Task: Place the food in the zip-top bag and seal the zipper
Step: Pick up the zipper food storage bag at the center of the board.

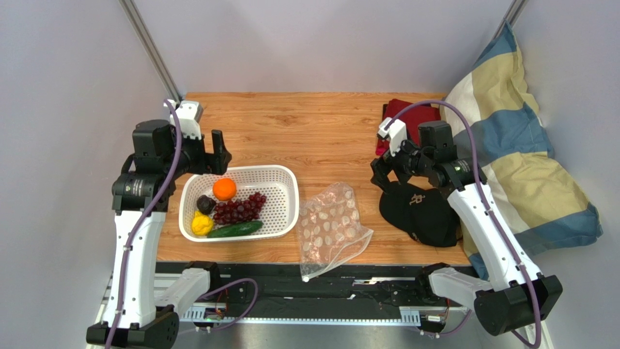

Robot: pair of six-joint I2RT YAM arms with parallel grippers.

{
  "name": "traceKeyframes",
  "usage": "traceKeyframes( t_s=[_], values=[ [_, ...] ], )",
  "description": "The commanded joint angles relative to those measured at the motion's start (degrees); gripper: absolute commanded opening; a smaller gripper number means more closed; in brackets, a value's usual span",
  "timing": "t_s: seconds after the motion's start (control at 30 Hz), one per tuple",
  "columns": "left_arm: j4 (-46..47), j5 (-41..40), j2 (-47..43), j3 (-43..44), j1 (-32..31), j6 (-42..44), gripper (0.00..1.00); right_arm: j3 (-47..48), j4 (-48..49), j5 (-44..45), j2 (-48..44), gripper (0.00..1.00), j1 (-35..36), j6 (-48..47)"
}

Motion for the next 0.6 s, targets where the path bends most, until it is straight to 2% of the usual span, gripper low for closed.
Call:
traceKeyframes(
  t_s=[0.0, 0.03, 0.07, 0.2, 0.23, 0.37, 0.43, 0.57],
  values=[
    [4.44, 0.14, -4.26, -2.9, 0.0, 0.78, 0.99, 3.49, -3.12, -8.15, 0.67, 1.0, 4.65, -10.82],
    [4.62, 0.14, -5.31, -3.43, 0.0, 1.22, 0.99, 2.36, -5.32, -9.93, 0.42, 1.0, 5.88, -16.33],
    [4.71, 0.49, -5.67, -3.87, 0.0, 1.49, 0.99, 1.04, -5.78, -10.13, -0.02, 1.0, 9.73, -17.17],
    [4.89, 1.72, -6.64, -6.25, 0.0, 2.1, 0.99, -9.41, -2.62, -1.53, -4.58, 1.0, 23.01, -25.5],
    [4.8, 2.07, -6.64, -6.6, 0.0, 2.1, 0.99, -11.52, -1.75, 0.4, -7.03, 1.0, 28.78, -27.53],
    [4.54, 4.27, -6.55, -8.18, -0.09, 2.02, 0.99, -25.04, 5.01, 7.44, -12.92, 0.96, 40.66, -37.81],
    [4.54, 5.24, -6.64, -8.88, 0.0, 1.93, 0.99, -29.1, 7.3, 9.11, -15.31, 0.91, 45.42, -42.65],
    [4.27, 5.59, -6.9, -10.11, 0.0, 1.84, 0.99, -36.4, 15.73, 11.4, -19.53, 0.86, 50.19, -46.79]
  ],
)
